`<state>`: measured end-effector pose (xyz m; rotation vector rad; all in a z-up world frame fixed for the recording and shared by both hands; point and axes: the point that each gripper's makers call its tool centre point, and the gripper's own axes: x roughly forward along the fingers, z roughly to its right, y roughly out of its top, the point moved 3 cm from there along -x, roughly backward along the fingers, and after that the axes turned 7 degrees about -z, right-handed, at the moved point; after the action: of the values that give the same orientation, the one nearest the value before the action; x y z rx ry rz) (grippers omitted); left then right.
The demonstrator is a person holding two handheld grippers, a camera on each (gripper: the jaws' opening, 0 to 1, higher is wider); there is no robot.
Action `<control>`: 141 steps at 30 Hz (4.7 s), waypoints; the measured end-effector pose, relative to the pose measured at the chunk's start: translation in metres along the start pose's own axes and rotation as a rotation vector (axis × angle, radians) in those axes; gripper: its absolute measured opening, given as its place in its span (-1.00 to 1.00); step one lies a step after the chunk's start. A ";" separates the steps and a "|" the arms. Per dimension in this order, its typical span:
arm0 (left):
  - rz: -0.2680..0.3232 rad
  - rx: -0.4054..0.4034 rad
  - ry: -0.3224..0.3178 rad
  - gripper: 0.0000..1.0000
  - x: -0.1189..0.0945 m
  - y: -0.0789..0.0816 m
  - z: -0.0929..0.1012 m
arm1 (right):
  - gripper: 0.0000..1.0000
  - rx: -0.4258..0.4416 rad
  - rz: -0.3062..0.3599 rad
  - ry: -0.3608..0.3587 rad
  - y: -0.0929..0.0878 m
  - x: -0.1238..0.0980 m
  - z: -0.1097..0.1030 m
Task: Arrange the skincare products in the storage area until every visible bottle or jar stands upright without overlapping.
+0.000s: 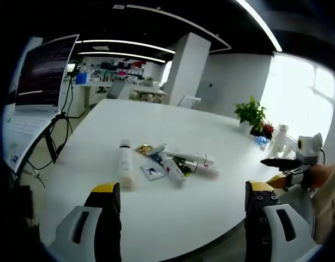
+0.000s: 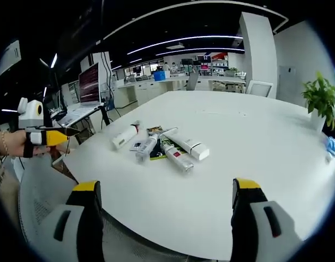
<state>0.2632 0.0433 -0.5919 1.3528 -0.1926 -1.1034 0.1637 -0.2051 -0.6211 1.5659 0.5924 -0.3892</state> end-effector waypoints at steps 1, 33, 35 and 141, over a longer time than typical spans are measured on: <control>-0.003 -0.003 -0.002 0.85 0.000 0.000 0.001 | 1.00 -0.001 -0.002 0.000 0.000 0.000 0.000; -0.052 -0.018 0.001 0.81 0.005 0.002 -0.003 | 1.00 -0.023 -0.029 -0.012 0.002 0.000 0.005; -0.061 -0.009 0.005 0.80 0.007 0.003 -0.006 | 0.99 -0.007 -0.035 -0.010 0.000 0.001 0.004; -0.862 0.080 0.207 -0.52 0.215 0.021 -0.162 | 0.96 0.094 -0.042 -0.152 -0.005 -0.002 0.033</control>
<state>0.4958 -0.0047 -0.7205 1.6586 0.5570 -1.6493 0.1625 -0.2379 -0.6271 1.5990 0.4957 -0.5693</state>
